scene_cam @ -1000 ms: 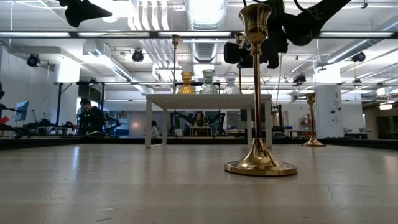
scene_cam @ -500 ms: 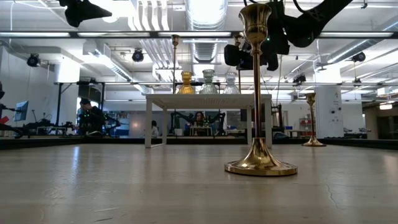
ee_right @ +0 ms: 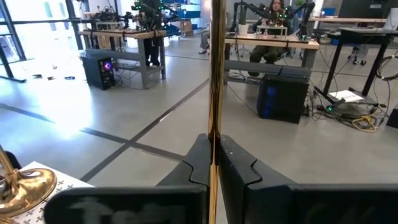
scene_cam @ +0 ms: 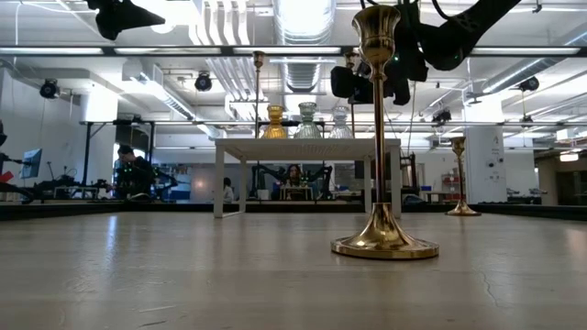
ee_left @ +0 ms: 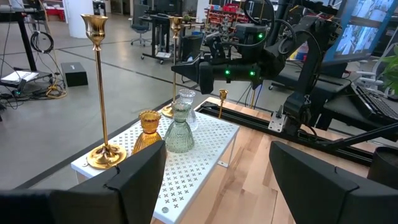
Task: Pick & Place candle stick holders
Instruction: Put the yellow candle holder on the shelf
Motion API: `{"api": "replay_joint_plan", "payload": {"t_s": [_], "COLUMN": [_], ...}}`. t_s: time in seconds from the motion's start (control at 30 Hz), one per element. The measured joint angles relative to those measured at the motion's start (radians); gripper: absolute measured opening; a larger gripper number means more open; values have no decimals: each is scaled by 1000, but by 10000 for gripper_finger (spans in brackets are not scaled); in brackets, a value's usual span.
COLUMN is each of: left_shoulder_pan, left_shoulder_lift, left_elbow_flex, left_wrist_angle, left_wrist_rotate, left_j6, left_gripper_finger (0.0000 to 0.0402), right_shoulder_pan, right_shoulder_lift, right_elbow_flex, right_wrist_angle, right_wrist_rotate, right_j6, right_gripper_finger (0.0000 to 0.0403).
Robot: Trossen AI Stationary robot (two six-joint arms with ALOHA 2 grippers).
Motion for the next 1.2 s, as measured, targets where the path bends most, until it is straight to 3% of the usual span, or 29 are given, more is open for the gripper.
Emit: {"api": "replay_joint_plan", "payload": {"t_s": [1.2], "left_shoulder_pan": [0], "left_shoulder_lift": [0], "left_elbow_flex": [0], "left_wrist_angle": [0], "left_wrist_rotate": [0], "left_j6": [0], "left_gripper_finger": [292], "right_shoulder_pan": [-2], "right_shoulder_lift": [-2], "right_elbow_flex": [-14], "right_wrist_angle": [-20], "right_wrist_rotate": [-21], "right_j6": [1], "right_gripper_finger": [23]}}
